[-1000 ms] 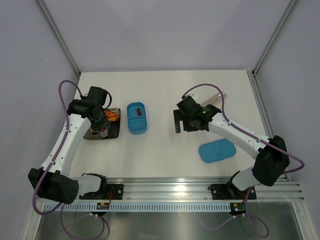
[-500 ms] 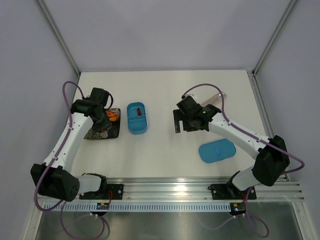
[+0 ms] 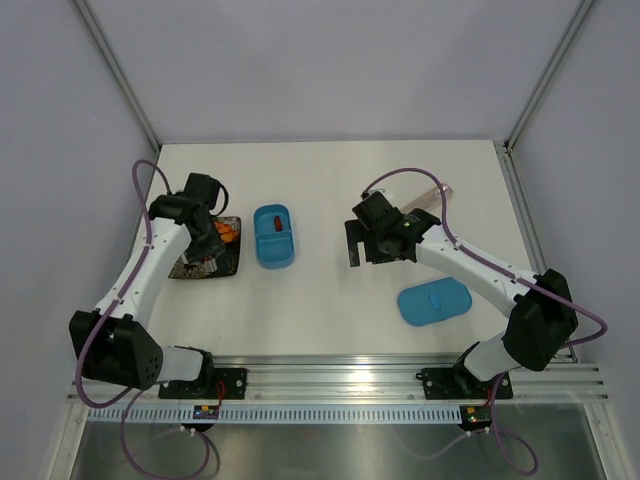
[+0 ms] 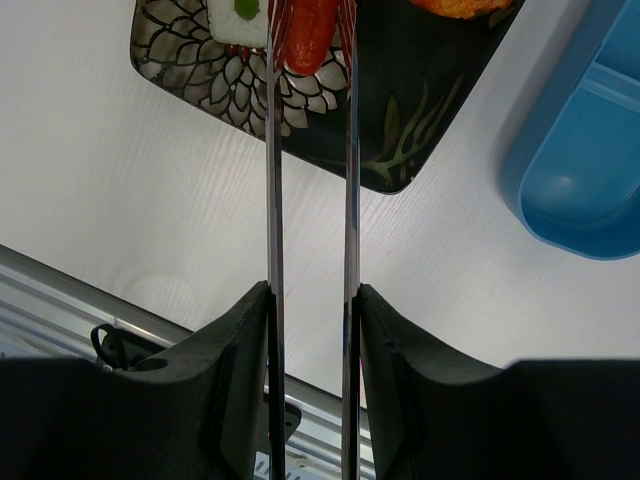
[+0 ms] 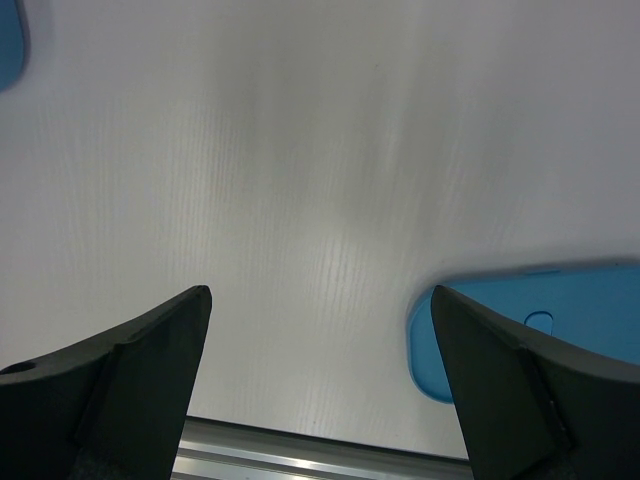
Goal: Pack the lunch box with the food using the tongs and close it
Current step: Pick up the fake food from the plate.
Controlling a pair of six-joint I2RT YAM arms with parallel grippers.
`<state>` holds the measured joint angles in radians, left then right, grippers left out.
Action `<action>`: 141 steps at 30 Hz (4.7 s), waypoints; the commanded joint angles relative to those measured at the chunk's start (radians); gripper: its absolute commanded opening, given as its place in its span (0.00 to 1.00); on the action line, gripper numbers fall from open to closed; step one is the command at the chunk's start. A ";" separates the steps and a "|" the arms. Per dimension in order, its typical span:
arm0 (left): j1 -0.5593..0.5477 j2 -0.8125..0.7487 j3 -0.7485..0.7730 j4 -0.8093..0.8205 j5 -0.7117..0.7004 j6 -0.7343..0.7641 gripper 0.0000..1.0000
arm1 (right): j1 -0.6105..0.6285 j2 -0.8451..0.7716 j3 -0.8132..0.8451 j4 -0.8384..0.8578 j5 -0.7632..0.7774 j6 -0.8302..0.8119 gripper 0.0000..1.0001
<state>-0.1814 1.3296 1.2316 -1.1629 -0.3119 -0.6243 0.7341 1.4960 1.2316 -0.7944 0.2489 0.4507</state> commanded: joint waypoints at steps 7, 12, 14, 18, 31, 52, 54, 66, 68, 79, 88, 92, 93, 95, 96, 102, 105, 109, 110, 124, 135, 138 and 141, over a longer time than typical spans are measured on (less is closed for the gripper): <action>0.017 0.025 -0.040 0.066 -0.039 0.015 0.41 | -0.002 0.020 0.026 0.021 0.000 -0.018 0.99; 0.023 0.025 -0.060 0.072 -0.044 0.017 0.42 | -0.002 0.024 0.029 0.026 -0.003 -0.021 0.99; 0.026 0.029 -0.063 0.072 -0.041 0.017 0.42 | -0.002 0.029 0.029 0.027 -0.007 -0.023 0.99; 0.031 0.034 -0.069 0.080 -0.035 0.015 0.43 | -0.002 0.030 0.031 0.027 -0.005 -0.024 0.99; 0.043 0.056 -0.081 0.100 0.008 0.023 0.46 | -0.002 0.035 0.032 0.031 -0.007 -0.027 0.99; 0.019 0.057 -0.058 0.104 0.063 0.081 0.47 | -0.002 0.075 0.068 0.040 -0.025 -0.038 0.99; 0.017 0.060 -0.064 0.108 0.086 0.077 0.46 | -0.002 0.079 0.074 0.041 -0.025 -0.041 1.00; 0.017 0.036 -0.124 0.071 0.071 -0.009 0.46 | -0.002 0.089 0.082 0.038 -0.033 -0.043 0.99; 0.019 0.020 -0.121 0.063 0.039 -0.022 0.46 | -0.004 0.090 0.080 0.038 -0.031 -0.044 0.99; 0.020 0.043 -0.106 0.054 0.059 -0.005 0.47 | -0.002 0.064 0.055 0.040 -0.025 -0.038 0.99; 0.071 0.091 -0.057 0.078 0.115 0.049 0.46 | -0.002 0.040 0.031 0.040 -0.019 -0.033 0.99; 0.072 0.106 -0.064 0.089 0.126 0.046 0.46 | -0.002 0.029 0.019 0.041 -0.019 -0.026 0.99; 0.072 0.108 -0.066 0.091 0.126 0.043 0.46 | -0.002 0.024 0.017 0.041 -0.017 -0.026 1.00; 0.071 0.115 -0.069 0.097 0.126 0.044 0.46 | -0.002 0.021 0.011 0.041 -0.016 -0.023 0.99; 0.072 0.121 -0.069 0.097 0.126 0.046 0.46 | -0.002 0.018 0.009 0.043 -0.017 -0.023 1.00; 0.083 0.148 -0.043 0.101 0.122 0.057 0.47 | -0.002 0.014 0.003 0.043 -0.017 -0.020 0.99; 0.092 0.151 -0.037 0.104 0.129 0.063 0.47 | -0.002 0.009 0.000 0.041 -0.014 -0.017 0.99; 0.094 0.151 -0.040 0.104 0.151 0.069 0.46 | -0.002 0.003 -0.004 0.040 -0.014 -0.010 0.99; 0.094 0.148 -0.041 0.098 0.154 0.067 0.45 | -0.002 0.004 -0.004 0.040 -0.014 -0.009 1.00; 0.092 -0.003 -0.049 0.013 0.203 0.046 0.16 | -0.002 0.010 0.003 0.041 -0.014 -0.001 0.99; 0.092 -0.049 0.069 -0.058 0.192 0.055 0.00 | -0.002 0.017 0.012 0.038 -0.019 -0.003 0.99; 0.092 -0.055 0.086 -0.063 0.197 0.063 0.00 | -0.002 0.013 0.014 0.035 -0.019 -0.003 1.00; 0.091 -0.061 0.100 -0.063 0.191 0.072 0.00 | -0.002 0.012 0.012 0.034 -0.019 -0.001 0.99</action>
<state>-0.0933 1.3067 1.2812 -1.2327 -0.1314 -0.5728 0.7341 1.5364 1.2259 -0.7712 0.2234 0.4416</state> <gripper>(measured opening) 0.350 0.993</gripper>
